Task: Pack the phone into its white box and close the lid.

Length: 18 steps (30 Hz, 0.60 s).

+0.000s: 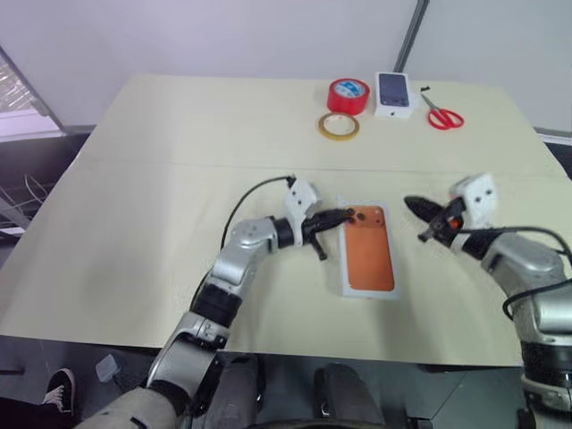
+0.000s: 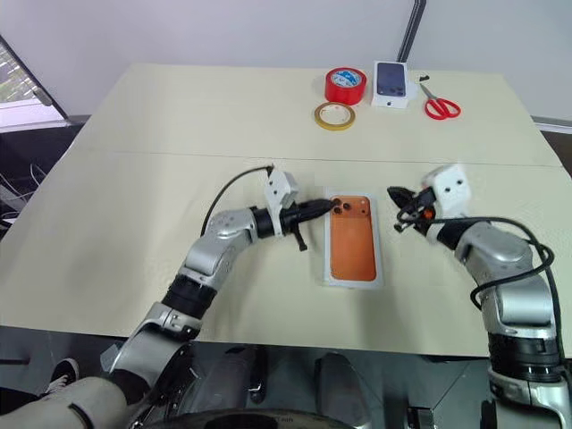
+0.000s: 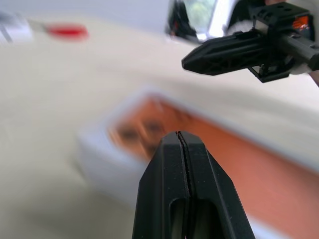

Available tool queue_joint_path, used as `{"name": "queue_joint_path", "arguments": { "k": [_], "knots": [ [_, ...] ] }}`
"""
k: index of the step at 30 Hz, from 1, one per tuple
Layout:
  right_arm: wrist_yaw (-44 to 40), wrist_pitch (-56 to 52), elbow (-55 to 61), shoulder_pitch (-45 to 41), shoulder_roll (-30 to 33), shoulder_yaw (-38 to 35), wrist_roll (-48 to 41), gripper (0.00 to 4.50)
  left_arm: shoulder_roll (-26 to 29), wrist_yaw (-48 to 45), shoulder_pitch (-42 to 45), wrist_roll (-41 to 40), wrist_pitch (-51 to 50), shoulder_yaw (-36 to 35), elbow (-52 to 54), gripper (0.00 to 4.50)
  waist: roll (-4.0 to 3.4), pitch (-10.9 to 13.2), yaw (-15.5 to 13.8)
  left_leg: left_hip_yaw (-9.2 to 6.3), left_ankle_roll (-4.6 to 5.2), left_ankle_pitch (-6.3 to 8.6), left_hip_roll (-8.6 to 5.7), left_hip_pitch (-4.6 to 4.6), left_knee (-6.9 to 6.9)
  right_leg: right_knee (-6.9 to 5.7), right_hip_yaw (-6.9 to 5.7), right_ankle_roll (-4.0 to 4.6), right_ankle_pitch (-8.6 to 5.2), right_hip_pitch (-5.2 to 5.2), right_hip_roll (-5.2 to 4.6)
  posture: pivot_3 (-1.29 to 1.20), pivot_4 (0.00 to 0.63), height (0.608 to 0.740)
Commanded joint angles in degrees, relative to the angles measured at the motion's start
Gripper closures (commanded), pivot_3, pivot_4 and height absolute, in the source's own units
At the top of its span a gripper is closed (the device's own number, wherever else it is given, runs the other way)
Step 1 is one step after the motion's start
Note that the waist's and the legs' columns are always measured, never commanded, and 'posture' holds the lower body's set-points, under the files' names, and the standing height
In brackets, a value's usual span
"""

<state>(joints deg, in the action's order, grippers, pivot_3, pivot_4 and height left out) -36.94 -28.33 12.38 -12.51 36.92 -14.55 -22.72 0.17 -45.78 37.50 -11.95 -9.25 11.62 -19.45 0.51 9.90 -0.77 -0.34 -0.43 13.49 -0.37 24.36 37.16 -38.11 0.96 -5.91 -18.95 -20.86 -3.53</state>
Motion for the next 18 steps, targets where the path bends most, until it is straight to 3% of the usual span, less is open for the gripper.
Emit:
{"name": "queue_joint_path", "arguments": {
  "k": [1, 10, 18],
  "knots": [
    [0.37, 0.10, 1.41, -1.37, -1.66, 2.13, -0.44, 4.43, -0.46, 2.24, 3.30, 3.59, 3.58, 1.24, -6.01, 4.50, 0.00, 0.00, 0.07, 0.00, 0.00, 0.00, 0.00, 0.00, 0.00, 0.01, -0.01, 0.00, 0.00, 0.00, 0.01, 0.00, 0.150, 0.740],
    [5.25, 2.33, -7.00, -0.32, -1.65, 16.89, 15.49, 4.43, -1.25, 6.24, 8.01, 10.22, 5.35, 2.88, -22.56, 4.50, -0.01, -0.05, 0.07, 0.05, 0.00, -0.01, -0.05, 0.03, 0.05, -0.08, -0.05, -0.01, 0.00, -0.09, 0.03, 0.00, 0.150, 0.740],
    [1.06, 0.56, -3.61, 2.15, -0.59, 14.42, 11.93, 4.43, -1.06, 1.42, 4.73, 7.99, 3.61, 2.38, -17.49, 4.50, 0.15, -0.17, 0.00, -0.02, 0.01, 0.01, -0.04, -0.27, 0.02, 0.03, -0.07, -0.02, -0.01, 0.30, -0.01, 0.00, 0.150, 0.740]
  ]
}}
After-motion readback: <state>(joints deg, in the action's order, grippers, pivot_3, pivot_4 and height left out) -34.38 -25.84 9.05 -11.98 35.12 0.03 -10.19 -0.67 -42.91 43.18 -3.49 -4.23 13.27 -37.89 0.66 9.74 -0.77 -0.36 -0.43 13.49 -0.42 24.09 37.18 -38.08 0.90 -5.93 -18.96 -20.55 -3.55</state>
